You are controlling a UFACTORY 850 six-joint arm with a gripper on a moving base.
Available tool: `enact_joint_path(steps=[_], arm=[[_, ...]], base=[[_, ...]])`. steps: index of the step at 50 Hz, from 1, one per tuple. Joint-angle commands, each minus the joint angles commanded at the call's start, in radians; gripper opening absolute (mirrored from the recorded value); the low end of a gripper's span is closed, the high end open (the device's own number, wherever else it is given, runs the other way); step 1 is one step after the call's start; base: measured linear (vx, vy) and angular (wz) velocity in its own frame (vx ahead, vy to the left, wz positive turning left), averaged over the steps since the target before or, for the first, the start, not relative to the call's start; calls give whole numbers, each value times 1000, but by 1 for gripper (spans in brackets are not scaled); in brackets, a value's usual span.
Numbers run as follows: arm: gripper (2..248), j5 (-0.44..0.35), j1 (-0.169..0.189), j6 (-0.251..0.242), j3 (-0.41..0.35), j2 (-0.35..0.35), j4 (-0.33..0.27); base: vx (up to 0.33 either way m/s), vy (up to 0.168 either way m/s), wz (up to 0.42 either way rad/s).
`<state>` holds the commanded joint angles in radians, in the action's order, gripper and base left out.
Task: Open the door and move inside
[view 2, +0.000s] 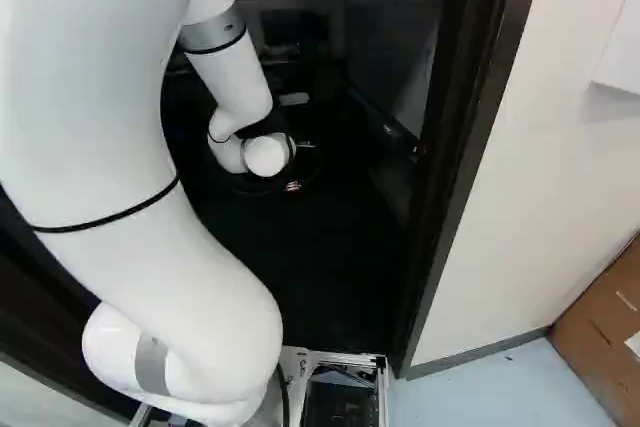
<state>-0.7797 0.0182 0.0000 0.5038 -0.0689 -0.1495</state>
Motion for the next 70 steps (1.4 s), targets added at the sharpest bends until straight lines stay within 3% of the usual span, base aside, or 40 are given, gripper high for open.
enact_joint_path(steps=[29, 70], arm=[[247, 18, 48, 0, -139, 137, 55], [247, 18, 55, 0, -147, 145, 55]], base=[[0, 0, 0], [8, 8, 19]])
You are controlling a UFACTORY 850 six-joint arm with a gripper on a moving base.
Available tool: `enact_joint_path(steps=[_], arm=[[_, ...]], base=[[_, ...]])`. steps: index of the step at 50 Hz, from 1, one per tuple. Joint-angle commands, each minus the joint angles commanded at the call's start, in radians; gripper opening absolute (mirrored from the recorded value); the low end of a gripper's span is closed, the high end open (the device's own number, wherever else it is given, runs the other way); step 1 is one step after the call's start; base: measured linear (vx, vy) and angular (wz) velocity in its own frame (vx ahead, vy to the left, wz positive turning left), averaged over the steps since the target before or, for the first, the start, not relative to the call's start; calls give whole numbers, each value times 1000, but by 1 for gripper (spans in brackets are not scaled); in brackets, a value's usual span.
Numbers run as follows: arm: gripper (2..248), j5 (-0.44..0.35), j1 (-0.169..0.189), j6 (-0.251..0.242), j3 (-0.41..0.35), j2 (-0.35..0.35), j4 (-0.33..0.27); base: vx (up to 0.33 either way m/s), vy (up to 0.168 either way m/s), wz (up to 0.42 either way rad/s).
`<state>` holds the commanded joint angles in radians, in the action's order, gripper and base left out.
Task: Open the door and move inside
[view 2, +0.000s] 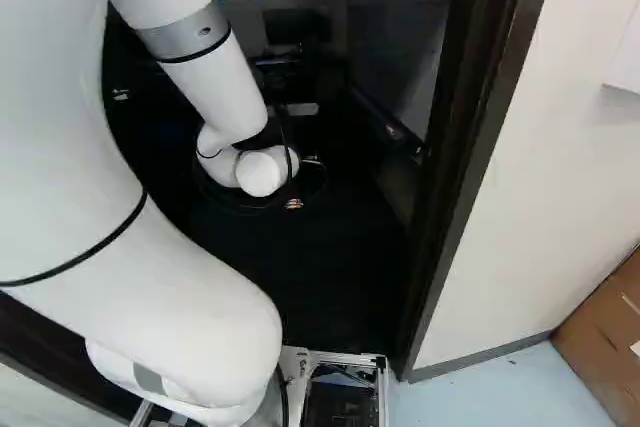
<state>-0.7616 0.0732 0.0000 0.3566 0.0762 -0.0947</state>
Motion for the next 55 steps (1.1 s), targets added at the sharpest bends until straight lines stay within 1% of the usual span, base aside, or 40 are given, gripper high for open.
enact_joint_path(steps=[33, 55], arm=[[247, 0, 0, 0, 0, 0, 0], [247, 0, 0, 0, 0, 0, 0]], base=[[-2, 24, 126], [0, 36, 170]])
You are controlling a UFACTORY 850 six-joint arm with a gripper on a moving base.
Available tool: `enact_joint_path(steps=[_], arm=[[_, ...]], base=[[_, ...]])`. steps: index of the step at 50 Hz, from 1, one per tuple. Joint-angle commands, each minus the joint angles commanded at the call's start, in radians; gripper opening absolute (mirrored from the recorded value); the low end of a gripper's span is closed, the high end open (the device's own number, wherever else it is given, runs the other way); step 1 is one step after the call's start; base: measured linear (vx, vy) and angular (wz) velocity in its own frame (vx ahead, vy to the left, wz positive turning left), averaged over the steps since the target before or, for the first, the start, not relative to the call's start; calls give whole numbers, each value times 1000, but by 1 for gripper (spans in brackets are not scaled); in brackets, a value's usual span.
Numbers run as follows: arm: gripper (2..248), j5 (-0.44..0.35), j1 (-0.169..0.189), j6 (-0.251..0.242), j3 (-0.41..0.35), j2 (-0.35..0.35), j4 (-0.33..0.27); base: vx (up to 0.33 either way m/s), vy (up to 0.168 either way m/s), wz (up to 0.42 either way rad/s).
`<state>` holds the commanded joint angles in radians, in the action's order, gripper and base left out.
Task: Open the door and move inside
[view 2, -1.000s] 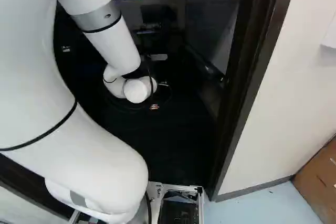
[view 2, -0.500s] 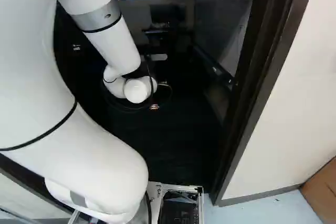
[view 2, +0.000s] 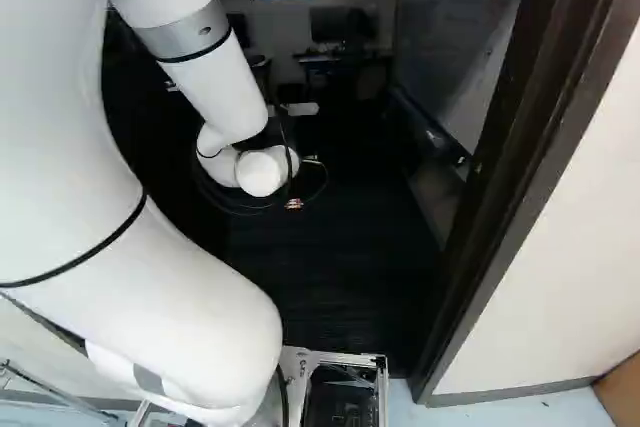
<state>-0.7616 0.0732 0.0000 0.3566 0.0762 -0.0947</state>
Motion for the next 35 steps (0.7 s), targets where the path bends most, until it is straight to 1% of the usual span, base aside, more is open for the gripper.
enact_joint_path(steps=[16, 35], arm=[[247, 0, 0, 0, 0, 0, 0], [247, 0, 0, 0, 0, 0, 0]], base=[[20, 19, 80], [80, 31, 144]])
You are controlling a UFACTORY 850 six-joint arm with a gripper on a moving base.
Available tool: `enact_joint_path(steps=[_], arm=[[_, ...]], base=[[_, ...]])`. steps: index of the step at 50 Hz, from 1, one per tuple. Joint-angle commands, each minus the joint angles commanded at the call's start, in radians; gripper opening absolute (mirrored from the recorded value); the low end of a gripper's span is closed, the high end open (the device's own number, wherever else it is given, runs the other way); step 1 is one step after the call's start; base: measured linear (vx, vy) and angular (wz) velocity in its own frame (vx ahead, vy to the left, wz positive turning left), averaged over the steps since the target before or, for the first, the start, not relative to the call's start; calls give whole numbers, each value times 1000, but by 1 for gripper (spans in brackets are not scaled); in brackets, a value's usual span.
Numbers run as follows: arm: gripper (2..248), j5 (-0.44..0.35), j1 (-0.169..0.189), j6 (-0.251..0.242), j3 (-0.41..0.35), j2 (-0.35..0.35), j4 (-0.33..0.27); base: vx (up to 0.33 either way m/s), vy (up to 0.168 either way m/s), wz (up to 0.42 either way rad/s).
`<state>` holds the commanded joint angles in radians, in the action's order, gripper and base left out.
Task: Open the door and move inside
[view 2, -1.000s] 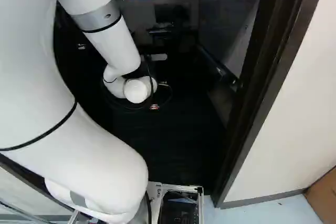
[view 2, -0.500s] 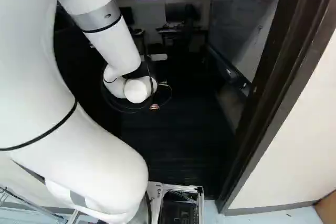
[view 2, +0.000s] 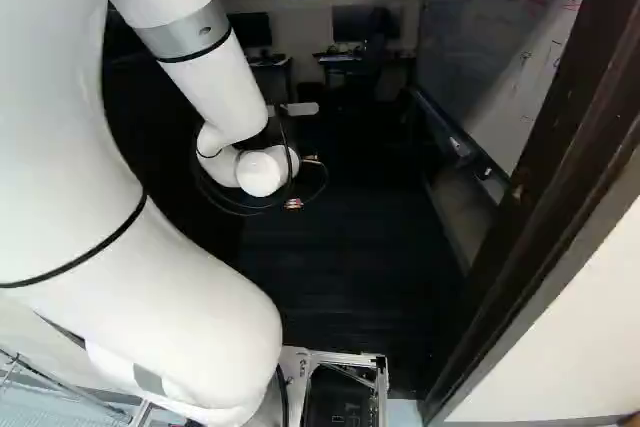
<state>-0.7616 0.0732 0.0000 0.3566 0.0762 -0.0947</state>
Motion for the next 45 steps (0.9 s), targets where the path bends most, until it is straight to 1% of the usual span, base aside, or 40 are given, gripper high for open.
enact_joint_path(steps=[14, 36, 45], arm=[[247, 0, 0, 0, 0, 0, 0], [247, 0, 0, 0, 0, 0, 0], [247, 0, 0, 0, 0, 0, 0]], base=[[115, 31, 139], [176, 4, -4], [115, -1, -3]])
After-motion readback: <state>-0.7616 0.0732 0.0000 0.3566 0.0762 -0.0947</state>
